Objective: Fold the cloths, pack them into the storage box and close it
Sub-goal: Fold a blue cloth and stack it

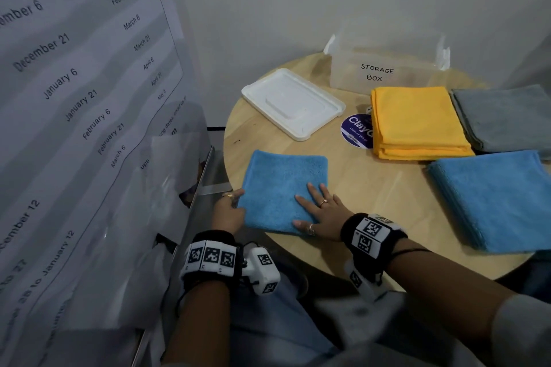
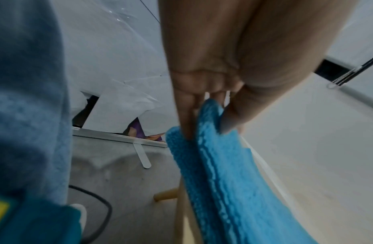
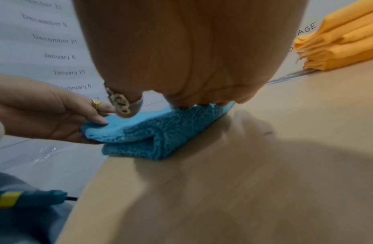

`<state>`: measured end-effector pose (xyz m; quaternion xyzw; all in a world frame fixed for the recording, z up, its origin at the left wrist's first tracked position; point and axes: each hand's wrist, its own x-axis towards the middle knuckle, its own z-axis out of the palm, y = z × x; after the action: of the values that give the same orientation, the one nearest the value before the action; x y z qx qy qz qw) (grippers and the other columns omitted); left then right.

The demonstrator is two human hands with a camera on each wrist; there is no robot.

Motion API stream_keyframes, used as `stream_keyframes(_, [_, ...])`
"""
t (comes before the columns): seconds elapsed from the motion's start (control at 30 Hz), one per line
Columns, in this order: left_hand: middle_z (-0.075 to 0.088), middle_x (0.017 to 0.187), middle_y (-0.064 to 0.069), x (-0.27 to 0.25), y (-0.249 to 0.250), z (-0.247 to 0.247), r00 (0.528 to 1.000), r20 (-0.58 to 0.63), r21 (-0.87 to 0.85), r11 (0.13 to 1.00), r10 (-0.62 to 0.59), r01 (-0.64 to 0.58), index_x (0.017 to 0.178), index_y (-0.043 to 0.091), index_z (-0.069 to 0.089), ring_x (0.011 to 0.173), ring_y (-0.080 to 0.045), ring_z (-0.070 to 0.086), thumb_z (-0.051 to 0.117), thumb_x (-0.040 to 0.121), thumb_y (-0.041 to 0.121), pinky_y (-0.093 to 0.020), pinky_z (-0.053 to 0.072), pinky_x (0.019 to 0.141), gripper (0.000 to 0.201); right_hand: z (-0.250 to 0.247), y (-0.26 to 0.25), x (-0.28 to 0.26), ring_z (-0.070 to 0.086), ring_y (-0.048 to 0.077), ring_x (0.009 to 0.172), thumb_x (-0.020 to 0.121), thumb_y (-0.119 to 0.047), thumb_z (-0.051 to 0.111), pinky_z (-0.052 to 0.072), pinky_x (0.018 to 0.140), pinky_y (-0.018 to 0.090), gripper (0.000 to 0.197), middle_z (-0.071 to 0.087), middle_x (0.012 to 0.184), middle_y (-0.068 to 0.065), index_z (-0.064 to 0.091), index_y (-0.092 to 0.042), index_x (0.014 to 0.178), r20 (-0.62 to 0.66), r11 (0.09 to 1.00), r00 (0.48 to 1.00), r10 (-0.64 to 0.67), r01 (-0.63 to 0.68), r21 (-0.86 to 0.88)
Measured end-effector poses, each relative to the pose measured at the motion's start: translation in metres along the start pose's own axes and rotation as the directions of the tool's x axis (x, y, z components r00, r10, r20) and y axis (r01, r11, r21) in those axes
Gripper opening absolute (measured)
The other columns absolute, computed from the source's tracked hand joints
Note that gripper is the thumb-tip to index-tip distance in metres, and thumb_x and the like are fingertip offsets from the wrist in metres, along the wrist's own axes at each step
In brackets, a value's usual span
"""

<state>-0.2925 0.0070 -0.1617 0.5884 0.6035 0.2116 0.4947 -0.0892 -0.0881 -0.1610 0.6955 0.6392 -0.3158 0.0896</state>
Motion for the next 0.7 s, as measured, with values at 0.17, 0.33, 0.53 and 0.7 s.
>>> stream_keyframes(0.17, [0.059, 0.12, -0.012, 0.02, -0.011, 0.006, 0.98, 0.015, 0.149, 0.97, -0.198, 0.194, 0.122, 0.001, 0.056, 0.112, -0.032, 0.058, 0.072, 0.074, 0.046, -0.04, 0.047, 0.097, 0.068, -0.002, 0.0, 0.002, -0.009, 0.026, 0.146, 0.094, -0.053, 0.036, 0.003, 0.119, 0.041, 0.068, -0.013, 0.158, 0.006, 0.009, -0.025, 0.15, -0.101, 0.969, 0.995, 0.005, 0.021, 0.247])
stream_keyframes(0.33, [0.059, 0.12, -0.021, 0.017, 0.002, 0.012, 0.984, -0.031, 0.443, 0.88, -0.176, 0.171, 0.119, -0.005, 0.054, 0.11, -0.035, 0.056, 0.057, 0.091, 0.035, -0.039, 0.046, 0.089, 0.049, -0.02, 0.006, 0.015, 0.047, 0.031, 0.121, 0.087, -0.033, 0.062, 0.041, 0.094, 0.034, 0.059, 0.044, 0.136, 0.017, 0.039, -0.004, 0.133, -0.231, 0.645, 0.839, 0.493, -0.174, 0.744])
stream_keyframes(0.53, [0.056, 0.122, -0.026, -0.006, 0.031, 0.011, 0.992, -0.112, 0.556, 0.823, -0.062, 0.115, 0.115, -0.008, 0.055, 0.114, -0.037, 0.052, 0.033, 0.102, 0.034, -0.038, 0.04, 0.09, 0.05, -0.029, 0.008, 0.026, 0.058, 0.035, 0.112, 0.09, -0.019, 0.059, 0.047, 0.098, 0.043, 0.038, 0.06, 0.124, 0.018, 0.055, 0.002, 0.122, 0.013, 0.274, 0.934, 0.358, -0.119, 0.954])
stream_keyframes(0.7, [0.057, 0.091, -0.017, -0.024, 0.075, 0.017, 0.989, -0.099, 0.552, 0.833, 0.108, -0.036, 0.1, -0.006, 0.062, 0.083, -0.026, 0.049, 0.022, 0.102, 0.043, -0.031, 0.034, 0.073, 0.063, -0.059, 0.032, -0.007, 0.065, 0.028, 0.085, 0.096, -0.016, 0.044, 0.055, 0.065, 0.035, 0.033, 0.062, 0.107, 0.017, 0.048, -0.002, 0.126, -0.1, -0.032, 0.946, 0.309, 0.115, 0.993])
